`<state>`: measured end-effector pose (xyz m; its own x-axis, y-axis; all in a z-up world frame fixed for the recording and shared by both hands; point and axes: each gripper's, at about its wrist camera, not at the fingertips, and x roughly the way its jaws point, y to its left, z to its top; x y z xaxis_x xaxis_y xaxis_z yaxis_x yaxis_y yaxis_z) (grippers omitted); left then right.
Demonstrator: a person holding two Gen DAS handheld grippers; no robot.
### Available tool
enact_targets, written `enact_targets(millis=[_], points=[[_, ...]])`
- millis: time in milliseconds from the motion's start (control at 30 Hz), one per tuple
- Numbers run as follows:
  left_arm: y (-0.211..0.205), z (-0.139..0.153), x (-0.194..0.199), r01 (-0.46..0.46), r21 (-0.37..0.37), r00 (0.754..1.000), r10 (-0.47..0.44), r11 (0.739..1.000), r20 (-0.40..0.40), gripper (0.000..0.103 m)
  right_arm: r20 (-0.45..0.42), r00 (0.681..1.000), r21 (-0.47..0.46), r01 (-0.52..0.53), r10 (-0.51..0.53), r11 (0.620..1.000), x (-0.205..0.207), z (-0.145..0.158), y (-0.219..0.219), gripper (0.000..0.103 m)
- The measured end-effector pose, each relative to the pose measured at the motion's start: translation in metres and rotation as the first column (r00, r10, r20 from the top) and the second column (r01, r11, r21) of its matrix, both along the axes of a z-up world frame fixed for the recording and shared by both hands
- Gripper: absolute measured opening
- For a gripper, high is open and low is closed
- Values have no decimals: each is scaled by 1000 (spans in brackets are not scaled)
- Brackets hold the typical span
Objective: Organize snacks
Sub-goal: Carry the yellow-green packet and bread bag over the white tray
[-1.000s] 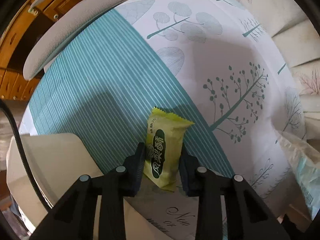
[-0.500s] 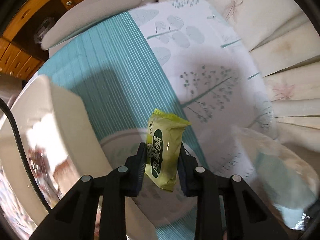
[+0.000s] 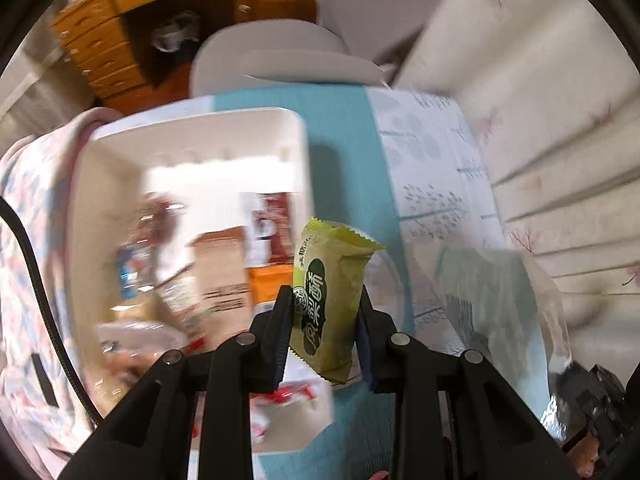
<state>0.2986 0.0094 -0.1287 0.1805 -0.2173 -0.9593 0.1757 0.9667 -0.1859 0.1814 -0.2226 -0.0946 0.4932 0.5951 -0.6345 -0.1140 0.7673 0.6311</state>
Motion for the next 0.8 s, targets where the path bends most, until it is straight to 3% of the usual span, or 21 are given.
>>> enact_targets(millis=[333, 633, 800], points=[[90, 15, -17, -105, -29, 992, 107, 994, 73, 27, 66, 997, -63, -26, 30, 998, 23, 10, 78, 1], [149, 0, -17, -95, -118, 992, 104, 988, 70, 28, 58, 998, -168, 45, -36, 985, 31, -13, 152, 3], [165, -8, -16, -62, -172, 995, 74, 983, 67, 48, 35, 993, -181, 115, -110, 977, 26, -28, 180, 6]])
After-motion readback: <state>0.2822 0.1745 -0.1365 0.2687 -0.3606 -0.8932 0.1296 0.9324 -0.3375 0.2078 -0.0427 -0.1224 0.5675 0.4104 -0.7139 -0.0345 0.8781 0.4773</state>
